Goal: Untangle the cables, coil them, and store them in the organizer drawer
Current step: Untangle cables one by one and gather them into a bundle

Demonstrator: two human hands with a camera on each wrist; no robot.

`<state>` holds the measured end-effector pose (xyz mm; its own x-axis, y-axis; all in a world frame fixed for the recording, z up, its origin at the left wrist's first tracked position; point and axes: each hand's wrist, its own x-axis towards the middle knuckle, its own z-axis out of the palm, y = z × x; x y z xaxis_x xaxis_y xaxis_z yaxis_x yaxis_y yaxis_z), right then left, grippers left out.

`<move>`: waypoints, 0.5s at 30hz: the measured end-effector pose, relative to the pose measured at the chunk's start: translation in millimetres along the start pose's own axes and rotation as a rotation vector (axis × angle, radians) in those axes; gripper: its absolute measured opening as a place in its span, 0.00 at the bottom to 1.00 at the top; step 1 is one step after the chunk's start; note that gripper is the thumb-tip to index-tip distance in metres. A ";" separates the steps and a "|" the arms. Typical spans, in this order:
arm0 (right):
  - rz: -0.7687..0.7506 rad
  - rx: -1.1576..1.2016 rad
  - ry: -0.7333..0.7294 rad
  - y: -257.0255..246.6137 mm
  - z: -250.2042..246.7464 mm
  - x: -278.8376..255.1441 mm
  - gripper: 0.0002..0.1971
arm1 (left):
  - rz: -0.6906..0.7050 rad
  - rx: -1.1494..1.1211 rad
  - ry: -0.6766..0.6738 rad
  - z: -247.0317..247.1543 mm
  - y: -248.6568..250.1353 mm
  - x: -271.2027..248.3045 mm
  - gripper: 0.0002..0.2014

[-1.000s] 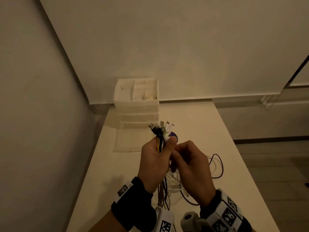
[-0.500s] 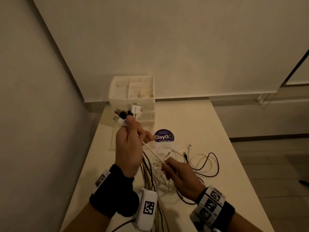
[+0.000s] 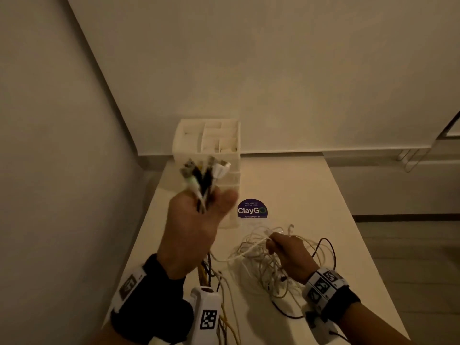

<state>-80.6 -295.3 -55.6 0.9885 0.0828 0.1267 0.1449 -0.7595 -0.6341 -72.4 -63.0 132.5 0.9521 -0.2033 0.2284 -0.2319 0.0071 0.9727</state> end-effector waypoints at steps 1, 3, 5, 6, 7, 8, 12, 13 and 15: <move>-0.005 0.043 0.009 -7.1 -6.6 2.2 0.14 | -0.008 0.122 -0.049 6.2 -9.3 0.2 0.14; -0.024 0.121 0.009 -22.9 -22.2 6.0 0.11 | -0.012 0.276 -0.154 20.7 -27.2 -0.3 0.06; -0.062 0.199 0.000 -40.6 -40.1 9.9 0.11 | -0.025 0.383 -0.203 34.2 -46.6 0.5 0.09; -0.078 0.229 -0.008 -49.2 -47.9 11.8 0.12 | -0.044 0.435 -0.201 40.3 -52.1 1.6 0.09; -0.085 0.245 -0.014 -56.8 -55.2 13.5 0.12 | -0.061 0.485 -0.191 46.6 -55.6 3.4 0.09; -0.086 0.252 -0.015 -62.4 -61.4 14.7 0.13 | -0.076 0.508 -0.175 51.2 -58.6 5.2 0.07; -0.081 0.299 0.028 -69.5 -73.8 10.0 0.17 | -0.010 0.544 -0.160 61.3 -59.5 11.2 0.06; -0.083 0.304 0.030 -69.3 -72.4 7.2 0.16 | 0.003 0.546 -0.163 61.7 -59.9 11.5 0.08; -0.101 0.272 0.016 -66.9 -64.2 3.6 0.12 | 0.028 0.504 -0.106 61.8 -56.2 11.8 0.08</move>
<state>-89.6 -285.7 36.3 0.9679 0.1376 0.2104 0.2513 -0.5469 -0.7986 -60.4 -126.3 78.0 0.9248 -0.3082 0.2229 -0.3488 -0.4533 0.8203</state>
